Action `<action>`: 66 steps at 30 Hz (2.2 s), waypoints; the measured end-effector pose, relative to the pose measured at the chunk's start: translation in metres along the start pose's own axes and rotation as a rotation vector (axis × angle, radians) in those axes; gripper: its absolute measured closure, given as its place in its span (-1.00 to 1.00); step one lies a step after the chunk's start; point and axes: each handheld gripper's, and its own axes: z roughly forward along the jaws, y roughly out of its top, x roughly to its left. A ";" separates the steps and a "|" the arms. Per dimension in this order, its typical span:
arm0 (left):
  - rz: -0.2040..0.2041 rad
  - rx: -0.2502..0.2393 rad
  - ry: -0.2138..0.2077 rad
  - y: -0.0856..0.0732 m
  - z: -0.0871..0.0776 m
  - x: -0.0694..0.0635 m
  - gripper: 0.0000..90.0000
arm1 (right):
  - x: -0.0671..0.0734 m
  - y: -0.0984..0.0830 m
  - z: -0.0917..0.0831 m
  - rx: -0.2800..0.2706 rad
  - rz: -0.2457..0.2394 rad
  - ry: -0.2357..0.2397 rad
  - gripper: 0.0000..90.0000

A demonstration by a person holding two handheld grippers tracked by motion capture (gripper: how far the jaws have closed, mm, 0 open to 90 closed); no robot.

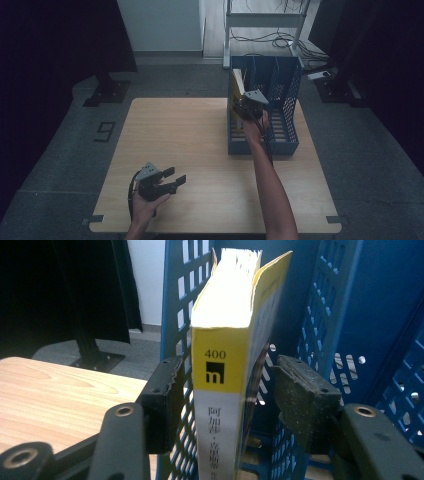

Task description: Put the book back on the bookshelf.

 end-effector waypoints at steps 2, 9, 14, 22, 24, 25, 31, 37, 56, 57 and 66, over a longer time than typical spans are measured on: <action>-0.003 0.001 0.002 -0.001 0.000 0.001 -0.20 | 0.000 -0.001 -0.002 -0.002 -0.005 -0.001 -0.03; -0.003 0.005 0.005 -0.001 0.001 0.002 -0.20 | -0.001 -0.002 -0.012 -0.005 -0.012 0.027 -0.06; -0.001 0.012 0.002 -0.002 0.003 0.002 -0.20 | 0.001 -0.002 -0.021 -0.012 -0.020 0.048 -0.08; 0.013 0.002 -0.003 0.000 0.001 -0.004 -0.20 | 0.004 -0.009 -0.045 -0.009 -0.003 0.077 -0.11; 0.019 0.001 -0.003 0.001 0.000 -0.005 -0.20 | 0.005 -0.011 -0.051 -0.008 -0.017 0.080 -0.12; 0.022 0.001 -0.005 0.001 0.000 -0.006 -0.20 | 0.006 -0.012 -0.055 -0.009 -0.019 0.085 -0.12; 0.031 0.006 -0.004 0.002 0.000 -0.008 -0.21 | 0.007 -0.020 -0.080 -0.011 -0.046 0.094 -0.11; 0.029 0.008 -0.002 0.002 0.001 -0.009 -0.21 | 0.003 -0.033 -0.104 0.011 -0.052 0.113 -0.11; 0.040 0.054 -0.009 0.000 0.009 -0.014 -0.22 | -0.006 -0.093 -0.170 0.093 -0.089 0.181 -0.13; 0.039 0.057 -0.008 -0.001 0.009 -0.013 -0.22 | -0.006 -0.096 -0.172 0.098 -0.095 0.185 -0.13; 0.036 0.071 -0.004 -0.003 0.011 -0.012 -0.22 | -0.010 -0.128 -0.194 0.152 -0.134 0.218 -0.16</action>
